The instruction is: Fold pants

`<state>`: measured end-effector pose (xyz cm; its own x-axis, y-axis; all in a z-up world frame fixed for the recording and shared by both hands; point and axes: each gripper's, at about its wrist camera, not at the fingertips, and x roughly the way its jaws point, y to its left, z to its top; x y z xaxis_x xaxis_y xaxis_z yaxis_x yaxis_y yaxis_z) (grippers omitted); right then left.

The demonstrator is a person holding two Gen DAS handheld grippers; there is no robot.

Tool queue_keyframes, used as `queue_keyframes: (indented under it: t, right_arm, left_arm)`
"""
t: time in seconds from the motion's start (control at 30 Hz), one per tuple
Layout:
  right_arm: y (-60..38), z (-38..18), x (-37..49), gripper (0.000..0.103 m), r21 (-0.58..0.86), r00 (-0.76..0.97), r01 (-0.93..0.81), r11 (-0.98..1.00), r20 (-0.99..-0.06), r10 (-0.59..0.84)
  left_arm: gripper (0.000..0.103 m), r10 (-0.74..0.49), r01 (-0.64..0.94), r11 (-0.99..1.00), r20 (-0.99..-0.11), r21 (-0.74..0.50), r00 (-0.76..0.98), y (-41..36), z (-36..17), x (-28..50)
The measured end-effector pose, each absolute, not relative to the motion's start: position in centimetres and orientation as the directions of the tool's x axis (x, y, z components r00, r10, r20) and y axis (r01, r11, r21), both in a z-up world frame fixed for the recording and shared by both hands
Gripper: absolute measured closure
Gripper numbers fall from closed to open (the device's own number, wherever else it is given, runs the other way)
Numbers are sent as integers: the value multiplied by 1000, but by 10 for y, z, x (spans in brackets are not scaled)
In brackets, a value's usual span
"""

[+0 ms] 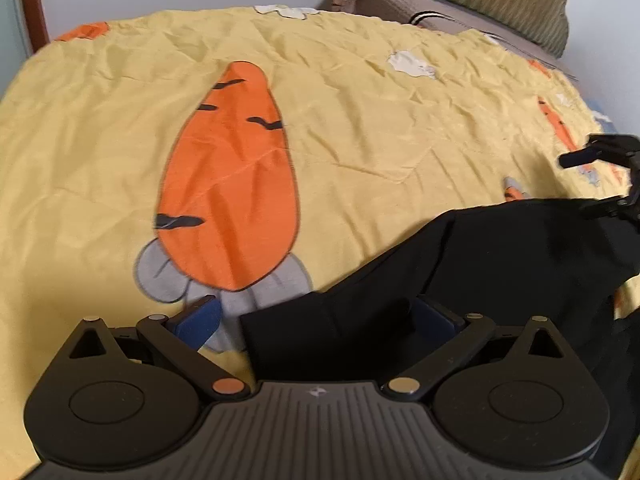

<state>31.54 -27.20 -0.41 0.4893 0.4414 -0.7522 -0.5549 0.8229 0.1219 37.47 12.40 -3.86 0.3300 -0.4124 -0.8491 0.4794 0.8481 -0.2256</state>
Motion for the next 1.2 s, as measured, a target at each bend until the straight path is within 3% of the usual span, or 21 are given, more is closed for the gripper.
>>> queue_keyframes:
  t: [0.03,0.13,0.23,0.33,0.4,0.47,0.5,0.53,0.6,0.8,1.2]
  right_arm:
    - [-275,-8,320,16,146,473,-556,818,-754,456]
    - [-282,-19,330,18,181,433,-561,808,-767,473]
    - [-286,-29,335,18,206,392,-570,796,-783,483]
    - [-291,-39,341,18,214,366,-566,796,-800,475]
    - [-293,-47,344,19,215,357,-560,800,-809,467]
    - [-294,-47,343,27,217,370,-562,798,-797,477]
    - [-295,-46,342,48,208,379,-563,800,-795,474]
    - [-296,-45,341,79,207,383,-560,802,-794,473]
    - [-298,-44,338,93,239,362,-546,803,-796,484]
    - [-279,-33,309,98,70,444,-580,811,-808,387]
    - [-265,17,216,101,-146,637,-559,817,-706,310]
  left_arm:
    - [12,-428,479,843,-844,-244,324,123,-38,375]
    - [21,-415,495,841,-847,-219,331,116,-36,372]
    - [48,-390,499,847,-854,-185,345,116,-34,369]
    - [60,-424,468,850,-840,-239,339,119,-33,368]
    - [63,-398,464,862,-839,-205,370,114,-33,362]
    - [65,-371,462,872,-835,-163,407,108,-31,352]
    - [66,-363,460,876,-829,-147,426,106,-28,347]
    - [66,-358,457,879,-819,-135,447,104,-25,342]
    - [66,-335,435,894,-807,-108,486,103,-19,334]
    - [67,-303,432,901,-766,-36,567,93,5,306]
    - [67,-365,491,871,-670,-1,646,112,43,214]
